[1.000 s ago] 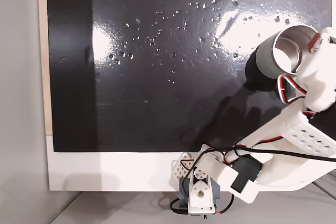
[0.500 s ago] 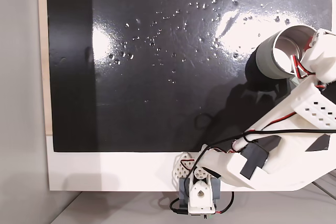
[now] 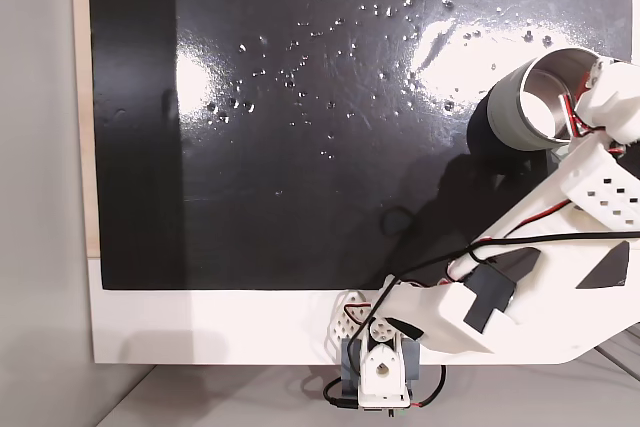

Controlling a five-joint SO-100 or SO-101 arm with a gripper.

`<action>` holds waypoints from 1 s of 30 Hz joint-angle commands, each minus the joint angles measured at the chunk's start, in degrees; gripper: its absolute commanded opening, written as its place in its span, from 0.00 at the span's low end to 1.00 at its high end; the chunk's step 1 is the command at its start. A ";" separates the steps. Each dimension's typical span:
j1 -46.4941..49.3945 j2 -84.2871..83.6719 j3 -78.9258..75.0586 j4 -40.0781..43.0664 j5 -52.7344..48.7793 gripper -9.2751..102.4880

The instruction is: Grasp a cube and put it in the cup.

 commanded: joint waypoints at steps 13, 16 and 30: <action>-1.58 2.81 2.46 0.44 0.35 0.32; -2.11 3.08 2.46 0.44 0.44 0.32; -3.87 6.50 2.81 0.62 0.44 0.31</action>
